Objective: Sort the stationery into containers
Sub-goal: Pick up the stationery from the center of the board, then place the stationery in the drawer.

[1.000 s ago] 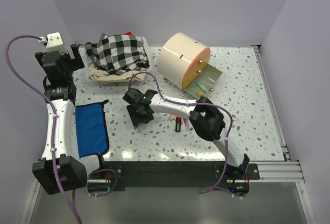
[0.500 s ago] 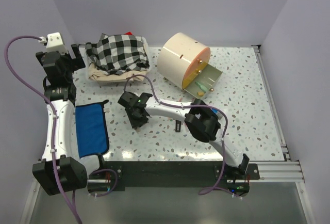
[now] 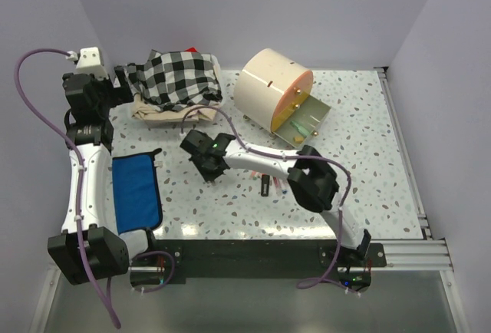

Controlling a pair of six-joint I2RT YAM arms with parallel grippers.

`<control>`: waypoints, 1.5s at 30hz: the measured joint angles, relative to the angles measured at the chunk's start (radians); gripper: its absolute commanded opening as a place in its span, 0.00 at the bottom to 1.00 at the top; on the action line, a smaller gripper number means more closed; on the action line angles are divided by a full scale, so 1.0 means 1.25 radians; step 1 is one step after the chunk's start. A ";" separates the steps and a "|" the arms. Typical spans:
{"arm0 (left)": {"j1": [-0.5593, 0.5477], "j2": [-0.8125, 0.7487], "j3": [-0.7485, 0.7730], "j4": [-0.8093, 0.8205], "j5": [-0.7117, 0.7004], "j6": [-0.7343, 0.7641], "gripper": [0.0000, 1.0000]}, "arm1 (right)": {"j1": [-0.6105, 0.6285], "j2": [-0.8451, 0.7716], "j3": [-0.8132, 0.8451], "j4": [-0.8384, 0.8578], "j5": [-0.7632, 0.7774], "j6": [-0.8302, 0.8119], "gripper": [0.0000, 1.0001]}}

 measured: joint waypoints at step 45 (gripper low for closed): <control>-0.172 0.370 0.456 0.021 0.386 0.043 1.00 | -0.685 -0.381 -0.392 0.187 -0.180 -0.239 0.45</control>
